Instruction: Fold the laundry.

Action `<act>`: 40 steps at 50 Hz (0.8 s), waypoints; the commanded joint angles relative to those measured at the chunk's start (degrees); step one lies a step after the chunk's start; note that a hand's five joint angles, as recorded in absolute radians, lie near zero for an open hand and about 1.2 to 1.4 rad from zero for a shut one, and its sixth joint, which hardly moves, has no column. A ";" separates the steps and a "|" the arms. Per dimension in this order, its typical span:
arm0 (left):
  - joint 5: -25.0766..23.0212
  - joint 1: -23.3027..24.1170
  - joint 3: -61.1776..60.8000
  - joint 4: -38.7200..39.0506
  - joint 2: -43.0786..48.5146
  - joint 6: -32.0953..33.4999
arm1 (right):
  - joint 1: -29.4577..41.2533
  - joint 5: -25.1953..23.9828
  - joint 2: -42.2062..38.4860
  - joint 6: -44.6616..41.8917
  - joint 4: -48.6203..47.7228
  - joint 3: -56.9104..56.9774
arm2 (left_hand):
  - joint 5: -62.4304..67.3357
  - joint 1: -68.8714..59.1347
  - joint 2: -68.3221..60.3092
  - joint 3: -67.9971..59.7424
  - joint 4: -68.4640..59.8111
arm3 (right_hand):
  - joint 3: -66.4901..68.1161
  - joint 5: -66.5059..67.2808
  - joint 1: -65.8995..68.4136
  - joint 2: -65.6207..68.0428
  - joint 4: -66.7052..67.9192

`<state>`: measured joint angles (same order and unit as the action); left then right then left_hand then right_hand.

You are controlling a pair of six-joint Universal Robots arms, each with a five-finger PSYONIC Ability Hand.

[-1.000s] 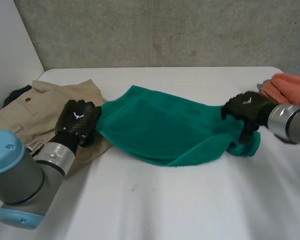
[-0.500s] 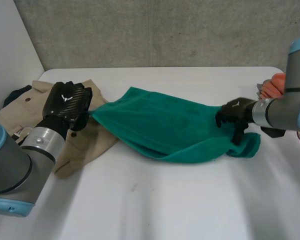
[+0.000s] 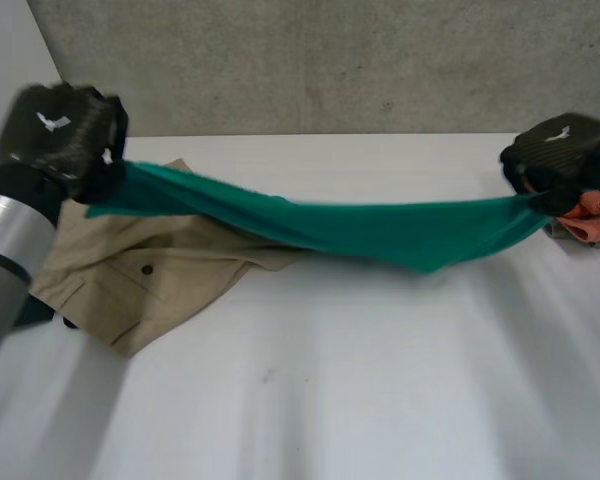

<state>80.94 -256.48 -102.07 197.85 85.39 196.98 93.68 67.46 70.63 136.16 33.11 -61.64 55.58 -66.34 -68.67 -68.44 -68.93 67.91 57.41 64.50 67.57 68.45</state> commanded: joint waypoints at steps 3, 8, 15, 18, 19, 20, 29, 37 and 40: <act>-2.80 -0.25 0.73 -12.40 -8.14 -6.25 | -2.97 -6.37 7.68 0.77 -3.83 -9.62 | 14.42 -13.66 -11.33 -11.56 -11.07 | 12.09 12.59 15.50 12.43 11.55; -2.72 1.24 -2.26 -11.62 -2.44 -6.08 | -2.10 -7.08 3.55 2.00 -10.34 -15.87 | 14.42 -13.66 -11.33 -11.56 -11.07 | 12.09 12.59 15.50 12.43 11.55; 3.26 3.00 -1.12 -9.59 11.19 -2.92 | 1.16 -3.22 -8.13 3.93 -15.44 -16.93 | 14.42 -13.66 -11.33 -11.56 -11.07 | 12.09 12.59 15.50 12.43 11.55; 5.37 4.06 1.16 -9.77 15.94 -2.12 | 1.60 -0.76 -12.18 4.20 -14.13 -14.30 | 14.42 -13.66 -11.33 -11.56 -11.07 | 12.09 12.59 15.50 12.43 11.55; 6.24 4.67 2.30 -9.94 17.69 -1.95 | 1.68 0.29 -13.67 4.02 -12.73 -12.81 | 14.42 -13.66 -11.33 -11.56 -11.07 | 12.09 12.59 15.50 12.43 11.55; 6.60 4.85 2.75 -10.03 18.58 -1.95 | 1.77 0.91 -14.29 3.93 -11.76 -12.02 | 14.42 -13.66 -11.33 -11.56 -11.07 | 12.09 12.59 15.50 12.43 11.55; 7.31 5.82 3.89 -10.56 19.46 -2.04 | 0.98 1.97 -14.74 2.79 -4.64 -7.53 | 14.42 -13.66 -11.33 -11.56 -11.07 | -10.63 -10.12 -7.21 -10.28 -11.16; 6.60 5.82 2.40 -10.47 17.71 -1.77 | 1.25 4.52 -14.65 -4.41 -2.43 -7.70 | 14.42 -13.66 -11.33 -11.56 -11.07 | -23.93 -23.42 -20.51 -23.58 -24.46; 6.34 5.47 1.87 -10.47 17.71 -1.68 | 1.77 6.54 -16.05 -5.56 -3.05 -8.05 | 14.42 -13.66 -11.33 -11.56 -11.07 | -24.43 -23.93 -21.02 -24.09 -24.97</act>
<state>87.76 -250.60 -99.28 187.34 103.48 195.20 94.86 71.43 55.99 133.26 30.56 -69.14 55.58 -66.34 -68.68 -68.44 -68.94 40.58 29.13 41.39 41.53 40.24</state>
